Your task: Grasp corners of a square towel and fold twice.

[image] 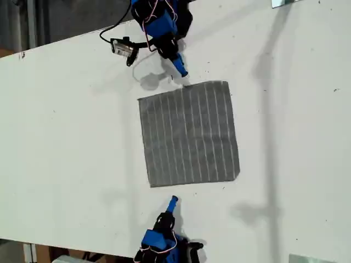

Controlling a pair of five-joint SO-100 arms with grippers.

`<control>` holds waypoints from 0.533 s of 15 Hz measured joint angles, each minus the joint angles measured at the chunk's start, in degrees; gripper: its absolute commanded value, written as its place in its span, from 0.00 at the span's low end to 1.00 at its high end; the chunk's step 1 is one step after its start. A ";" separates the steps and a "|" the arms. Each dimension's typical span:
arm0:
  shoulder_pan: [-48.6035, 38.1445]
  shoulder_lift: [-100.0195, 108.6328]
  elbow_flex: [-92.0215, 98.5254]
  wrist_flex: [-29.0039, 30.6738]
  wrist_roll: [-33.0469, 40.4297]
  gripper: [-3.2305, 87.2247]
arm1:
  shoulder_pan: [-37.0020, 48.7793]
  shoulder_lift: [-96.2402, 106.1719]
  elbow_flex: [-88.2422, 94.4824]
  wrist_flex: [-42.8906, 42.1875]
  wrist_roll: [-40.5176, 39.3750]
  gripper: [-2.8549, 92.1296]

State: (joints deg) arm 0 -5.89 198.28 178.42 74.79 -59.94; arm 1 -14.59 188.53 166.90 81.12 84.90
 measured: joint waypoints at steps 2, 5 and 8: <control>-6.42 0.00 -1.67 0.35 -5.54 0.13 | 7.56 0.09 -0.26 0.62 -1.76 0.30; -28.48 0.09 -1.93 0.70 -8.79 0.15 | 26.02 0.09 0.44 0.62 -2.11 0.27; -28.21 0.09 -1.93 0.97 -10.46 0.20 | 26.54 0.09 0.44 0.62 -2.29 0.35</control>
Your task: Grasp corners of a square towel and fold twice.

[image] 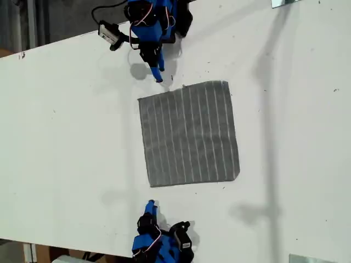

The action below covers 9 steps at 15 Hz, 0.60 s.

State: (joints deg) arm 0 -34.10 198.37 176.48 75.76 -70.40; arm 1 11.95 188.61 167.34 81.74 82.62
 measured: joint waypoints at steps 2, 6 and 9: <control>1.41 0.00 0.00 -0.18 0.09 0.21 | -2.81 -1.32 0.00 -4.22 -4.13 0.41; 3.08 -0.09 0.00 -3.87 3.43 0.20 | -13.01 -53.00 -28.21 -14.68 -9.67 0.45; 3.25 -0.09 0.00 -3.78 3.60 0.20 | -21.01 -90.97 -57.04 -3.78 -9.76 0.45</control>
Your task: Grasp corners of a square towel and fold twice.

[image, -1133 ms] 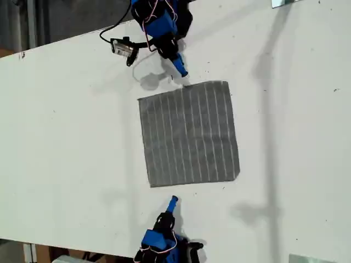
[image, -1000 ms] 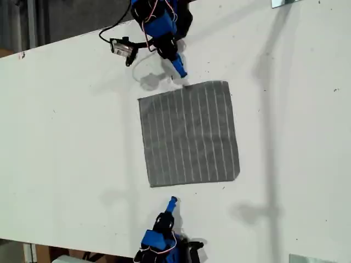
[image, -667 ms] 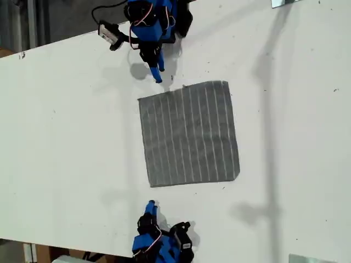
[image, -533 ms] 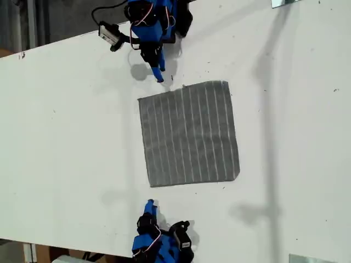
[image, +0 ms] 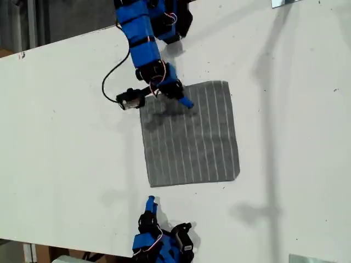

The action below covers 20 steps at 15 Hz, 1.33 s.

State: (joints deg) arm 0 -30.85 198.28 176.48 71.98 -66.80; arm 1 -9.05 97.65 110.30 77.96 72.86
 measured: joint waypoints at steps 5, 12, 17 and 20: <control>0.35 0.00 0.00 0.09 0.00 0.19 | -11.78 -5.63 -3.52 3.60 8.88 0.43; 0.35 0.00 0.00 0.18 0.00 0.19 | -23.55 -15.82 -0.44 -6.33 20.74 0.31; 2.20 0.00 0.00 0.18 0.00 0.17 | -23.99 -19.69 -1.49 -17.14 21.45 0.03; 11.43 -2.29 -3.08 3.16 -6.68 0.16 | -23.99 -19.86 -1.76 -16.70 21.36 0.03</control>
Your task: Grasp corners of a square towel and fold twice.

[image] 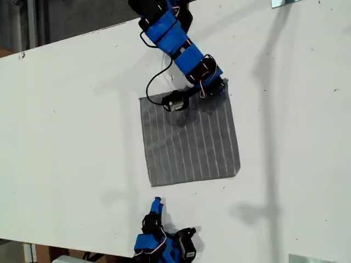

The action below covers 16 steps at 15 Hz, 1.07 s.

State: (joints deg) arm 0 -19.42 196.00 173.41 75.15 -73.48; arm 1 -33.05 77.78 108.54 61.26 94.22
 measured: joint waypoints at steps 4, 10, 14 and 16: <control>17.05 -41.66 -28.21 -2.99 -10.37 0.21 | 0.44 0.00 0.00 0.09 -0.18 0.03; 36.83 -120.50 -84.46 2.64 -18.37 0.29 | 0.35 -0.35 0.00 0.26 -0.26 0.03; 44.38 -123.22 -85.17 -0.79 -26.54 0.28 | 0.00 -0.70 0.00 0.35 -0.26 0.03; 46.58 -127.35 -89.12 -2.29 -25.93 0.28 | 0.00 -0.79 0.00 0.44 -0.26 0.03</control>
State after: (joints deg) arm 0 27.16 68.64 84.29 72.86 -99.40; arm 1 -33.05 76.99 108.54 61.70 93.96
